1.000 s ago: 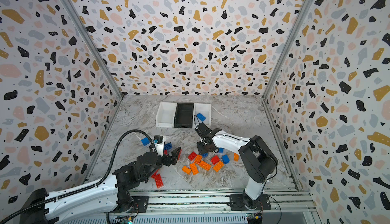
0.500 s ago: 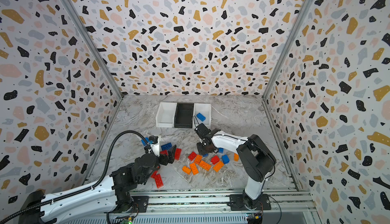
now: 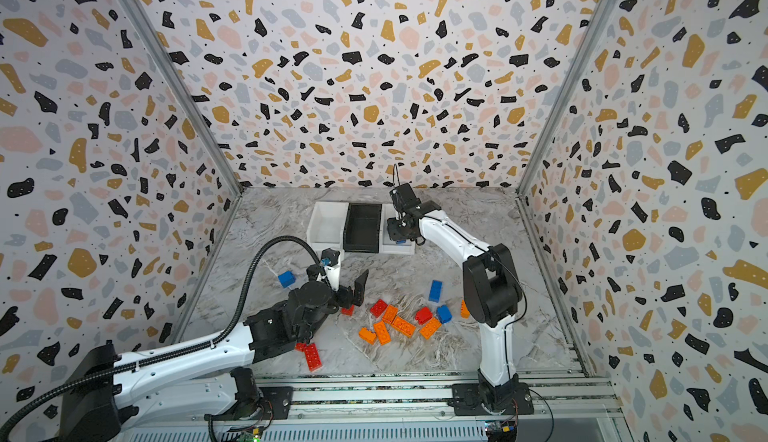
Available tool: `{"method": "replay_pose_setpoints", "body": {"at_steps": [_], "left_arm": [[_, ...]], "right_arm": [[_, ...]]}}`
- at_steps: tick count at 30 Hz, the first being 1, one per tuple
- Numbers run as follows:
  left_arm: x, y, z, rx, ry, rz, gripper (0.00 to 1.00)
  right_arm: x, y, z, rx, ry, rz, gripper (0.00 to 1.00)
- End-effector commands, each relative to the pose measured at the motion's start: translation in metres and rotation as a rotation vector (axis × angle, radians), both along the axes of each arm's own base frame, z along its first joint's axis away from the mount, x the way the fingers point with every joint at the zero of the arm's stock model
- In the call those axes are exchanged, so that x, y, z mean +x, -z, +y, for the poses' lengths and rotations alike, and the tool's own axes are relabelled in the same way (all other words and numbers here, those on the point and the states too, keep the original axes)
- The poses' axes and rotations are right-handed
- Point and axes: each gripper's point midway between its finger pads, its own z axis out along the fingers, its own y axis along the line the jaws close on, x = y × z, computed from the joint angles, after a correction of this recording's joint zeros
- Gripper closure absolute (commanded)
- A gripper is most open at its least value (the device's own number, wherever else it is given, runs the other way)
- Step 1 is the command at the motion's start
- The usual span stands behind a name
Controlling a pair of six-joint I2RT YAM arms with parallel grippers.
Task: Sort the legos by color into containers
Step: 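Grasp another blue brick with the right gripper while the left gripper reaches forward, then carry the blue brick with the right gripper and release it into the same white bin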
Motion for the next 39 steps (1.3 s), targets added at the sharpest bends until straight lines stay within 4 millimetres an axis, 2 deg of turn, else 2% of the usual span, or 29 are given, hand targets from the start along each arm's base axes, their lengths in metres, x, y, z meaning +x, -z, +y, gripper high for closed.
{"method": "replay_pose_setpoints", "body": {"at_steps": [1, 3, 7, 10, 12, 14, 17, 22, 24, 27, 29, 32, 39], "left_arm": [[0.016, -0.030, -0.016, -0.070, 0.049, -0.058, 0.00], [0.022, -0.036, -0.022, -0.071, 0.074, -0.058, 0.00], [0.029, -0.035, -0.029, -0.025, 0.105, -0.056, 0.00], [0.035, -0.032, -0.031, -0.022, 0.124, -0.049, 0.00], [0.035, -0.031, -0.037, -0.015, 0.153, -0.056, 0.00], [0.034, -0.027, -0.045, 0.000, 0.191, -0.059, 0.00], [0.032, -0.017, -0.060, 0.021, 0.259, -0.035, 0.00], [0.019, -0.004, -0.081, 0.024, 0.341, -0.015, 0.00], [0.012, 0.000, -0.088, 0.035, 0.366, -0.013, 0.00], [-0.001, 0.004, -0.101, 0.034, 0.409, 0.002, 0.00], [-0.009, 0.006, -0.107, 0.024, 0.428, 0.012, 0.00], [-0.019, 0.009, -0.111, 0.004, 0.433, 0.031, 0.00], [-0.039, 0.009, -0.104, -0.010, 0.396, 0.041, 0.00]], "right_arm": [[0.013, 0.010, 0.002, -0.038, -0.027, 0.036, 0.72], [0.026, 0.011, 0.006, -0.030, -0.027, 0.029, 0.69], [0.046, -0.001, 0.011, -0.008, -0.021, 0.003, 0.51], [0.047, -0.020, 0.008, 0.037, -0.009, -0.008, 0.50], [0.040, -0.028, 0.002, 0.037, 0.006, -0.007, 0.49], [0.027, -0.032, -0.009, 0.021, 0.022, 0.000, 0.49], [-0.006, -0.027, -0.030, 0.003, 0.062, 0.033, 0.49], [-0.080, 0.002, -0.072, -0.008, 0.164, 0.111, 0.47], [-0.107, 0.016, -0.087, -0.008, 0.200, 0.141, 0.42], [-0.140, 0.035, -0.102, 0.007, 0.245, 0.182, 0.40], [-0.156, 0.045, -0.105, 0.022, 0.256, 0.205, 0.40], [-0.168, 0.057, -0.109, 0.028, 0.271, 0.224, 0.40], [-0.171, 0.079, -0.109, 0.023, 0.276, 0.243, 0.40]]}}
